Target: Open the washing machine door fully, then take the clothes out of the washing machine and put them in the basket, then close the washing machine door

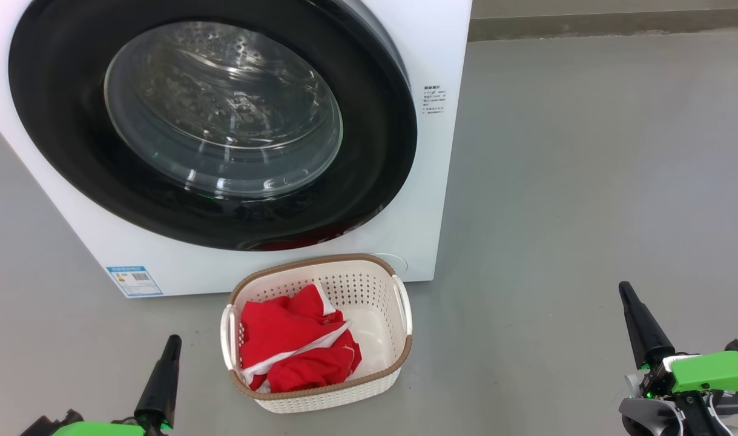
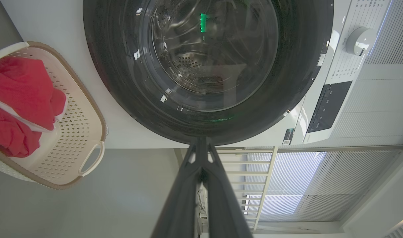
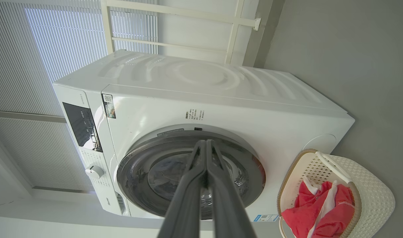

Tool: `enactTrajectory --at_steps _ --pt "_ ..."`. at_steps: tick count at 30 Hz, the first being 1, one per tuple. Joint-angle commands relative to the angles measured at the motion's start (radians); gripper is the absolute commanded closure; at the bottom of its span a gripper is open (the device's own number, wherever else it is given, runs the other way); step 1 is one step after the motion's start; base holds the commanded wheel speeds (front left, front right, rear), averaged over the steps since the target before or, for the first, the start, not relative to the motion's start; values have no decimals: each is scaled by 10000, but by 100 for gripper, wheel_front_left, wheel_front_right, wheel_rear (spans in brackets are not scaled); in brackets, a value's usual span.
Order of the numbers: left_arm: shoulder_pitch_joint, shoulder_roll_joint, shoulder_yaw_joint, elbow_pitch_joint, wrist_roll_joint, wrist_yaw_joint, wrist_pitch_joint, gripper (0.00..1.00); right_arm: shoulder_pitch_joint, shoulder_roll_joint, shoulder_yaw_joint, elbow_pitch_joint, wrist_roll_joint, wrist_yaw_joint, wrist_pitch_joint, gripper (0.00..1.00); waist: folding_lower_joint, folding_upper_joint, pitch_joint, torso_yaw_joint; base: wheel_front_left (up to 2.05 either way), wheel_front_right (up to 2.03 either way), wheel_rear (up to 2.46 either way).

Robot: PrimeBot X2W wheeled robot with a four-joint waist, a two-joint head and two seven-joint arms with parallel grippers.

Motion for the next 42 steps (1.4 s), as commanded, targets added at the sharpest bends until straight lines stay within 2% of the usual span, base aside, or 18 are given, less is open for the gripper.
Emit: enactTrajectory --at_steps 1,42 --pt "-413 94 369 -264 47 -67 90 100 -411 -67 157 -292 -44 -6 68 100 0 0 0 0 0 0 0" --pt "-417 62 416 -262 85 -67 127 100 -416 -29 102 -289 -89 -6 112 100 0 0 0 0 0 0 0"
